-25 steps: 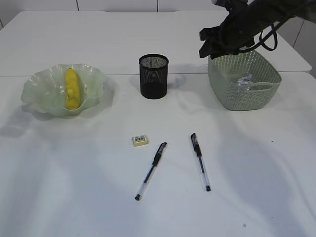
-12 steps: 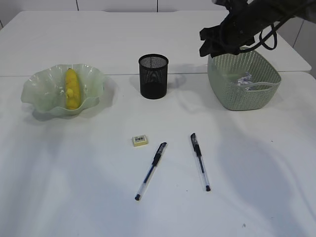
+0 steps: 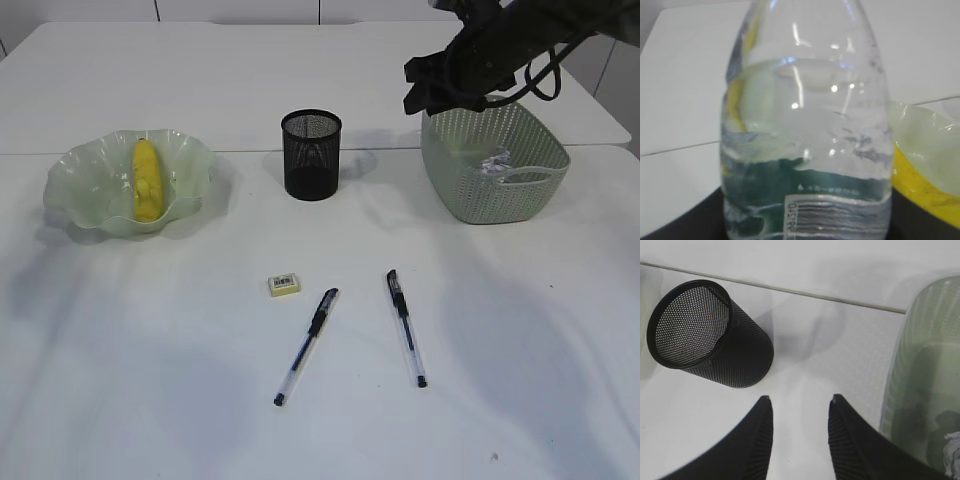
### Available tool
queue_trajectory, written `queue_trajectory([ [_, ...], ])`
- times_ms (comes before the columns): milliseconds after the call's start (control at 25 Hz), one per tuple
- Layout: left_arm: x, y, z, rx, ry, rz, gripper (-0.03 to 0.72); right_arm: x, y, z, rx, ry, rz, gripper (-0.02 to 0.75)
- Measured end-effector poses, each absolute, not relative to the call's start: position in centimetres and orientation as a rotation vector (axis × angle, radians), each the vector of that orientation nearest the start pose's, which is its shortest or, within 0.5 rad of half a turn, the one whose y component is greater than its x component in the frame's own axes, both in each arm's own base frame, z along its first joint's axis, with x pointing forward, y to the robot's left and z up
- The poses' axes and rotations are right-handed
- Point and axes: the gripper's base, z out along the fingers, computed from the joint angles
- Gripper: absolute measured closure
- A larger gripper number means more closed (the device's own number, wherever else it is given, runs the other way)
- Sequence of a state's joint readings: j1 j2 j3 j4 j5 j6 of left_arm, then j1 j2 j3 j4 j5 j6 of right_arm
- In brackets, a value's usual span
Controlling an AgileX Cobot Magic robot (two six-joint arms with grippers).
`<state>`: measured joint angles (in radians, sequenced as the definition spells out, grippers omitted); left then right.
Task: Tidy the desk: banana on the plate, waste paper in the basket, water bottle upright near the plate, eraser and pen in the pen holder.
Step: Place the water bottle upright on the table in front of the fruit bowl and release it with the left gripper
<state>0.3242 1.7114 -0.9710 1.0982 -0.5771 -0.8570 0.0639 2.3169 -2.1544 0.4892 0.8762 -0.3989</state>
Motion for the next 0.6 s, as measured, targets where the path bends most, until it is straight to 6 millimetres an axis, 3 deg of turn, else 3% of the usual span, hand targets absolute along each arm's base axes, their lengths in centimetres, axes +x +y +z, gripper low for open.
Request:
queue_trajectory([
  [320,36.6,8.6,20.7,0.219,1.792,-0.3,0.309,52.5,6.5,24.3,-0.353,2.363,0.413,0.456],
  [600,36.7,8.5,20.7,0.299,1.692,-0.313,0.309,53.0,6.3,24.7,-0.362,2.292,0.363,0.456],
])
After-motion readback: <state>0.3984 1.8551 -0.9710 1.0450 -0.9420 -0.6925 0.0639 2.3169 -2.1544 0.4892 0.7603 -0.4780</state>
